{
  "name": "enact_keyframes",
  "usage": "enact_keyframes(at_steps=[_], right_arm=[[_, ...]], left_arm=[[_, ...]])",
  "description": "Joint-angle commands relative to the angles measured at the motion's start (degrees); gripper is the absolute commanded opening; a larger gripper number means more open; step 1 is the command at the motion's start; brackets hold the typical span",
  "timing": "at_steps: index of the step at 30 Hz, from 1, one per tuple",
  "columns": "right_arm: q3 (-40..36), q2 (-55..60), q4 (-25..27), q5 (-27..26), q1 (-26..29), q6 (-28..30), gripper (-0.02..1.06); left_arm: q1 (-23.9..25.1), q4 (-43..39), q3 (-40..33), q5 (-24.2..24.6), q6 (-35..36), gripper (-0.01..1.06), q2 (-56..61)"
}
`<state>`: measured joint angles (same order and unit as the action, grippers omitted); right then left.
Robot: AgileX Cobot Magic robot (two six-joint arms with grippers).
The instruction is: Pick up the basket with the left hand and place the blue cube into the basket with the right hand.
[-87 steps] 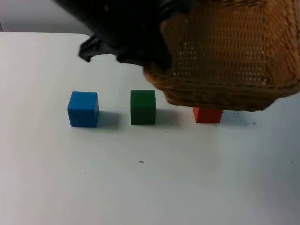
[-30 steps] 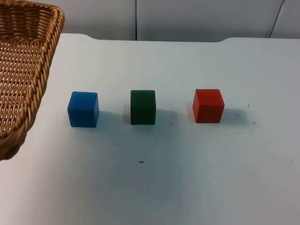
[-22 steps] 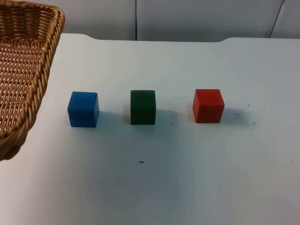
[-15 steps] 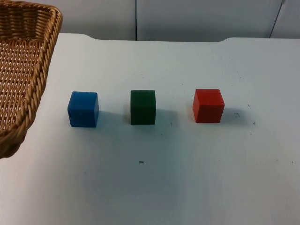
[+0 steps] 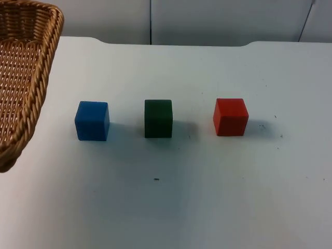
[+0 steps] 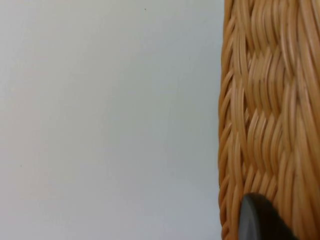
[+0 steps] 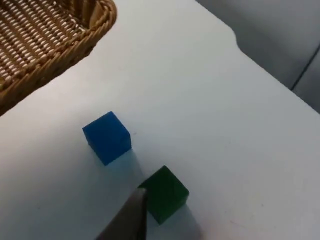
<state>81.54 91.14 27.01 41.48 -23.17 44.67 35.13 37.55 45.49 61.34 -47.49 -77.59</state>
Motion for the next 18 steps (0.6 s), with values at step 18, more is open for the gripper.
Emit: enact_keyframes(at_steps=[18], right_arm=[[10.1,24.6,-2.7,-6.4,-11.7,8.9,1.01]], left_arm=[[3.3,1.2,0.6,-1.0,-1.4,0.00,-1.4]])
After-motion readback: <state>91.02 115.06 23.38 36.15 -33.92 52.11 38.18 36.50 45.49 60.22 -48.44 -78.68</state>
